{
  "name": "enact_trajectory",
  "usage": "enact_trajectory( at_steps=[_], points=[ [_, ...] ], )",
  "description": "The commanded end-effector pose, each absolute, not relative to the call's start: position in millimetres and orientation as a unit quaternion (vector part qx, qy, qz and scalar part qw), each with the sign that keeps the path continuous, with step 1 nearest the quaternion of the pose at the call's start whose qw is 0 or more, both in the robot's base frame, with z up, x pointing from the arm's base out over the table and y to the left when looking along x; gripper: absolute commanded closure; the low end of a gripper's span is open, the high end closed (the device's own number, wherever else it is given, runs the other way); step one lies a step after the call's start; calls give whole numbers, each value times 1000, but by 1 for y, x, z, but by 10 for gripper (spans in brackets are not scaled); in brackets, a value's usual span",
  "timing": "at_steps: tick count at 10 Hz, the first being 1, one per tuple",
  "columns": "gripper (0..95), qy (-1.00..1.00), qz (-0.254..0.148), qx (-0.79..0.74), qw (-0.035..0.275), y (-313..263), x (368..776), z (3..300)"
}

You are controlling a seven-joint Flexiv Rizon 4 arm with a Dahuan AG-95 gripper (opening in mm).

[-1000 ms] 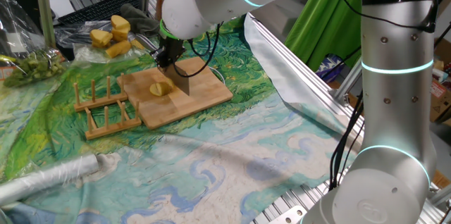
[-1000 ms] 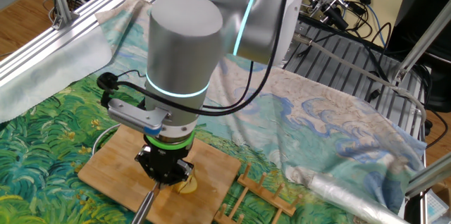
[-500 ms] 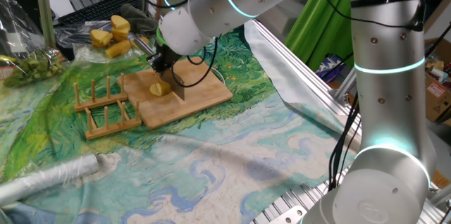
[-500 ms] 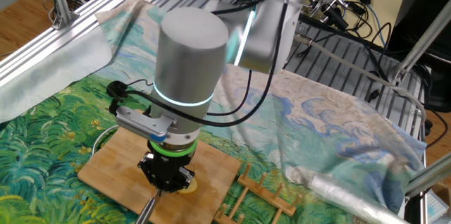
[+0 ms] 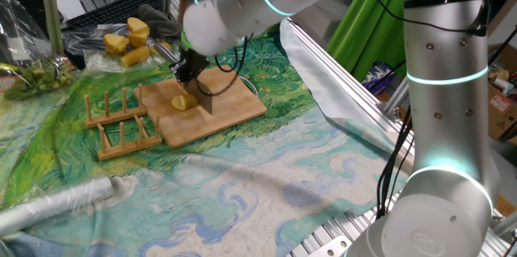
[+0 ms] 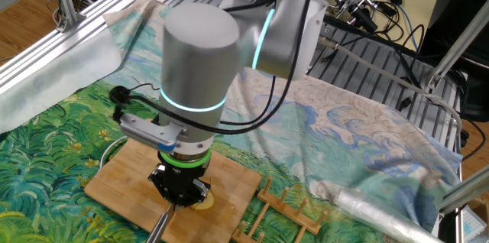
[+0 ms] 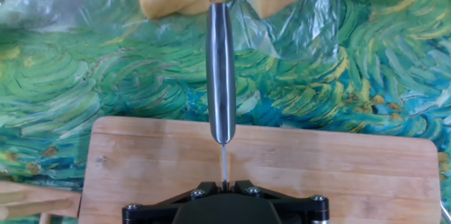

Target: Chop the potatoes

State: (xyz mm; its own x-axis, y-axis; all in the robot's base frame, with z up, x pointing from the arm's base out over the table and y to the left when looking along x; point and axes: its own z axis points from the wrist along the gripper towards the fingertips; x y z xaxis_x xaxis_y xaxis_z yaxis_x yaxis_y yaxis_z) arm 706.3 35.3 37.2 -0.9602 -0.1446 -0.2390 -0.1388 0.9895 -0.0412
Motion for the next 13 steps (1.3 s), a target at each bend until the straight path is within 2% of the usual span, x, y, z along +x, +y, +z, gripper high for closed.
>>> enact_trajectory(
  at_steps=[1,3,5,6,13],
  points=[
    [950,989,-8,-71,131,36,702,38],
    [950,989,-8,-72,132,36,701,36],
    [950,992,-5,-74,104,36,700,44],
    [950,992,7,-69,103,36,700,51],
    [950,992,2,-77,100,32,697,64]
  ],
)
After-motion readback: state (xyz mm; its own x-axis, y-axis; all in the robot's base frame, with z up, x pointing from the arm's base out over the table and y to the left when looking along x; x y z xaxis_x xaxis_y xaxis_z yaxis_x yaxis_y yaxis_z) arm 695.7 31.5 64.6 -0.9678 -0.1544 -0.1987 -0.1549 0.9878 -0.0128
